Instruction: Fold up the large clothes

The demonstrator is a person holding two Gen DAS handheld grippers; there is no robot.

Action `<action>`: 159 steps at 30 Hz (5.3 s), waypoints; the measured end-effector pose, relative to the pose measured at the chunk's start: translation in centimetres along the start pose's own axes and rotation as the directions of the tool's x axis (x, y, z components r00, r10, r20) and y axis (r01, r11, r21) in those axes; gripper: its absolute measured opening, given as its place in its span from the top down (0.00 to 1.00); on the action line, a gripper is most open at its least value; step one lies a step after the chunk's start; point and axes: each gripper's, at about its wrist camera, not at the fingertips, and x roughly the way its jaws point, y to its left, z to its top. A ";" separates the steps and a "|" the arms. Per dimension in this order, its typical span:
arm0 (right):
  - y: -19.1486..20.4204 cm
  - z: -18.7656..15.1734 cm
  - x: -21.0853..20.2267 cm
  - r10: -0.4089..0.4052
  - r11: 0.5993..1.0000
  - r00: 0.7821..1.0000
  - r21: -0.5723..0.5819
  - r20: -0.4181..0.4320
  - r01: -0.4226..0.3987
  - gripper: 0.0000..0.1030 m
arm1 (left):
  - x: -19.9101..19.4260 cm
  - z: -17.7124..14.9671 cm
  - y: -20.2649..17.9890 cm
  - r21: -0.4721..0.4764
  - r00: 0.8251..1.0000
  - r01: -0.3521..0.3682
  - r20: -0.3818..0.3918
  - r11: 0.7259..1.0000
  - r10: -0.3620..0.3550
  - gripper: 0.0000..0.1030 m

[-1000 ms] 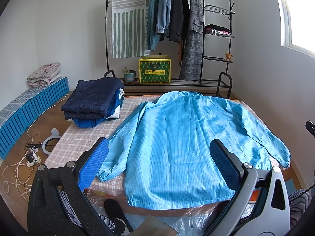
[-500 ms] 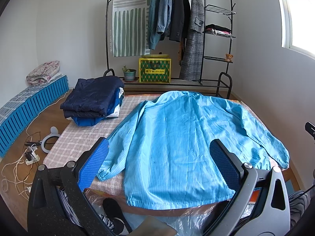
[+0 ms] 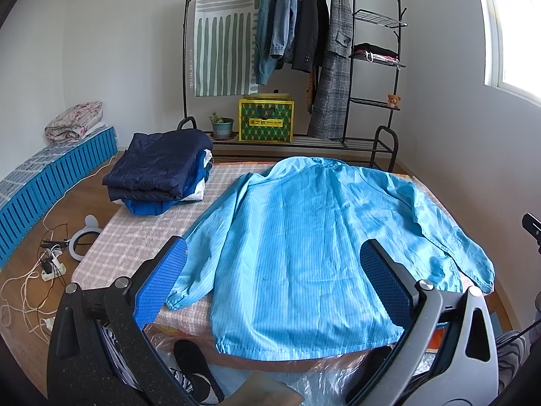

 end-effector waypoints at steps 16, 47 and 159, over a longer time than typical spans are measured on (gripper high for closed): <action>2.4 0.7 2.0 0.038 0.999 0.999 -0.024 -0.026 -0.038 0.00 | 2.3 0.1 1.2 -0.004 0.999 -0.044 -0.028 0.999 0.044 0.00; 22.6 -0.2 18.7 0.574 0.803 0.802 -0.075 -0.167 -0.591 0.23 | 21.7 -8.0 27.5 -0.452 0.883 -0.146 -0.461 0.880 -0.090 0.41; 22.5 -14.5 24.1 0.667 0.669 0.254 0.413 -0.700 -0.619 1.00 | 21.9 -8.8 20.6 -0.462 0.794 0.188 -0.448 0.867 -0.411 0.99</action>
